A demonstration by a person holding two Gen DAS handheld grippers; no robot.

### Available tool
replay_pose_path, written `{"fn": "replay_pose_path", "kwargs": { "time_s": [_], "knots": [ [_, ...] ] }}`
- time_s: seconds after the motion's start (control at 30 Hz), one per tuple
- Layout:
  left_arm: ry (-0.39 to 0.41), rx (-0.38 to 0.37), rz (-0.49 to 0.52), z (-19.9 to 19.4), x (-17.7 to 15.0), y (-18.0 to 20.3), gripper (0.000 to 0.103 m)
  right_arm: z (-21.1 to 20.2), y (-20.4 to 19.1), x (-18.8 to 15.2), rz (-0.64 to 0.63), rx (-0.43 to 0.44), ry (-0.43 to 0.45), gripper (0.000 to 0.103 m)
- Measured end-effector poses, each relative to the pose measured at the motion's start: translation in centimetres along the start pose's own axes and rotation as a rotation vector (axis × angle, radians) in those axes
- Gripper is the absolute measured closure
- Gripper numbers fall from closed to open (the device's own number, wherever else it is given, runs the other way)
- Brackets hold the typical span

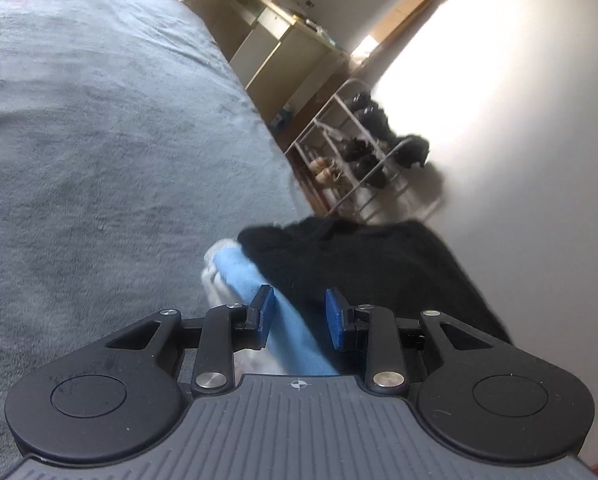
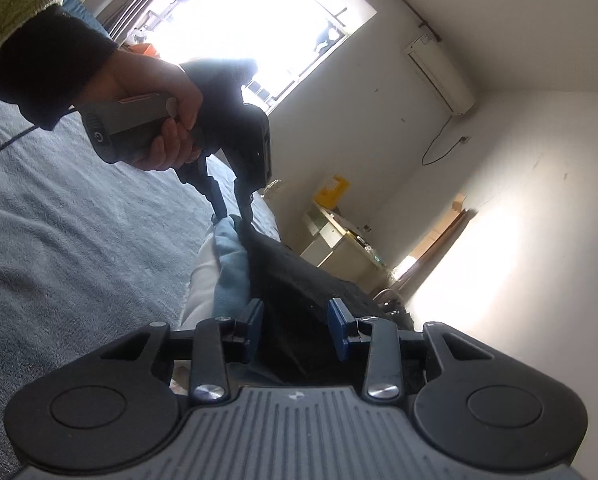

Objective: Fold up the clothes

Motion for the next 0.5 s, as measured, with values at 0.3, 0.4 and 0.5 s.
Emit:
{"fn": "replay_pose_path", "kwargs": {
  "time_s": [0.3, 0.4, 0.5],
  "knots": [
    [-0.001, -0.030, 0.002, -0.4, 0.6, 0.6, 0.075, 0.5, -0.6, -0.4, -0.006, 0.004, 0.002, 0.075],
    [0.000, -0.007, 0.009, -0.1, 0.9, 0.7, 0.075, 0.6, -0.8, -0.5, -0.014, 0.003, 0.003, 0.075],
    [-0.008, 0.037, -0.031, 0.8, 1.2, -0.2, 0.075, 0.6, -1.0, -0.6, -0.019, 0.004, 0.005, 0.075]
  ]
}}
Point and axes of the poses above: each gripper's, at about its wrist camera, not at the fingertips, and z roughly the way its jaws point, y to its right, x to its top, the point moved 9 cm from there along z, roughly the way its jaws point
